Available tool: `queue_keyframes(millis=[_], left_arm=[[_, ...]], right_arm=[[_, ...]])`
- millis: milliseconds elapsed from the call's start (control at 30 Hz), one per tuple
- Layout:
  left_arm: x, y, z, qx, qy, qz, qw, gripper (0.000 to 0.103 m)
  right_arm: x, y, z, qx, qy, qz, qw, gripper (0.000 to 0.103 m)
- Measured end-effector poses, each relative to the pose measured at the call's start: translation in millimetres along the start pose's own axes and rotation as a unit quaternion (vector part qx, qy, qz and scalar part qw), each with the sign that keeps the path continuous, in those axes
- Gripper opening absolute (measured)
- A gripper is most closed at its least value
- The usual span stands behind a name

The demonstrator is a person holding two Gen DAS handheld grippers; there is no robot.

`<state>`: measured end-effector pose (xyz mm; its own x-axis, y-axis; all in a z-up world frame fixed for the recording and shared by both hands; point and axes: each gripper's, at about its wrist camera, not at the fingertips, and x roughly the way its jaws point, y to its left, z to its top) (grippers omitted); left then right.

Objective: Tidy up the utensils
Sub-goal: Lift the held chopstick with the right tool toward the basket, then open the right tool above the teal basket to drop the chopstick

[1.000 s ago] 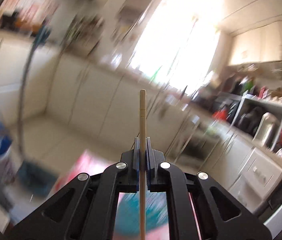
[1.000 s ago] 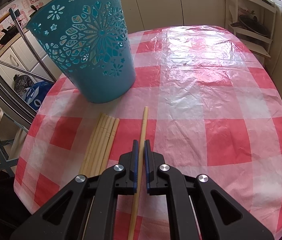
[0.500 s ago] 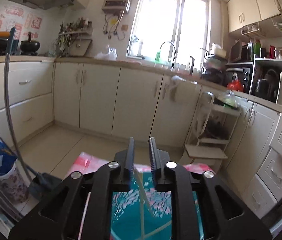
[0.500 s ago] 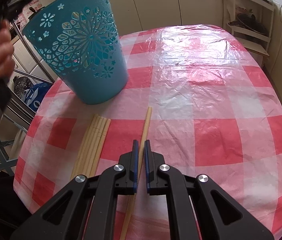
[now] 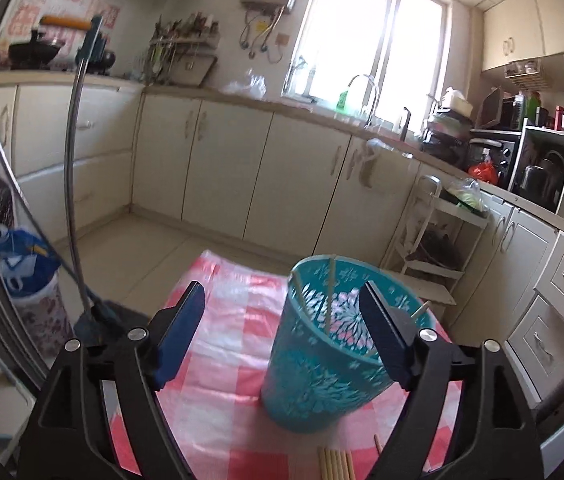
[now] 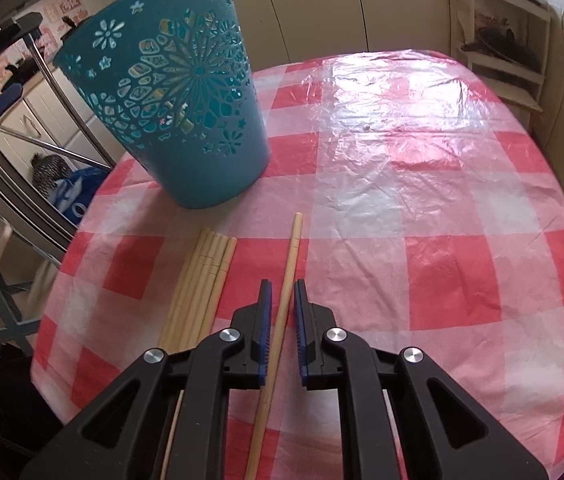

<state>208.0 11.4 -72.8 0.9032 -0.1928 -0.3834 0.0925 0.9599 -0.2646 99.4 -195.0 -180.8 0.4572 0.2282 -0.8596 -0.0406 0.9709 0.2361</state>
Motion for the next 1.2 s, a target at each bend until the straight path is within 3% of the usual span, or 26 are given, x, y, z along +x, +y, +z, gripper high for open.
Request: queue_keyframes(millis=[200,300,467,567,667,767,933,1033,1133,1200], left_arm=[[0,9,0,0.004,-0.003,0.015,0.9999,0.076],[0,6,0,0.006,-0.006,0.021,0.9997,0.079],[-4,-4,3,0.022,-0.013,0.027,0.9993,0.083],[-8,-8,2,0.032,-0.022,0.029,0.9988,0.086],[-15,-9,3,0.031,-0.04,0.034,0.9981,0.087],[-26,-9,6,0.02,-0.069,0.045,0.9964,0.088],[-38,-5,9,-0.015,-0.102,0.054,0.9932,0.089],[-44,-3,9,-0.026,-0.126,0.066,0.9895,0.089],[-50,-2,11,-0.034,-0.149,0.075,0.9855,0.09],[-51,-1,13,-0.036,-0.155,0.077,0.9842,0.091]], right_arm=[[4,6,5,-0.019,-0.001,-0.028,0.999,0.012],[6,18,5,-0.067,0.007,-0.056,0.996,0.007],[1,9,7,-0.05,0.008,-0.045,0.998,0.006],[-15,-8,13,-0.001,-0.039,-0.013,0.999,0.006],[-44,-21,23,0.059,-0.122,0.052,0.989,0.006],[-71,-33,37,0.129,-0.208,0.129,0.961,0.006],[-101,-43,79,0.218,-0.331,0.232,0.888,0.006],[-103,-40,105,0.252,-0.378,0.262,0.852,0.006],[-99,-33,127,0.274,-0.417,0.274,0.823,0.006],[-96,-28,139,0.276,-0.428,0.269,0.817,0.006]])
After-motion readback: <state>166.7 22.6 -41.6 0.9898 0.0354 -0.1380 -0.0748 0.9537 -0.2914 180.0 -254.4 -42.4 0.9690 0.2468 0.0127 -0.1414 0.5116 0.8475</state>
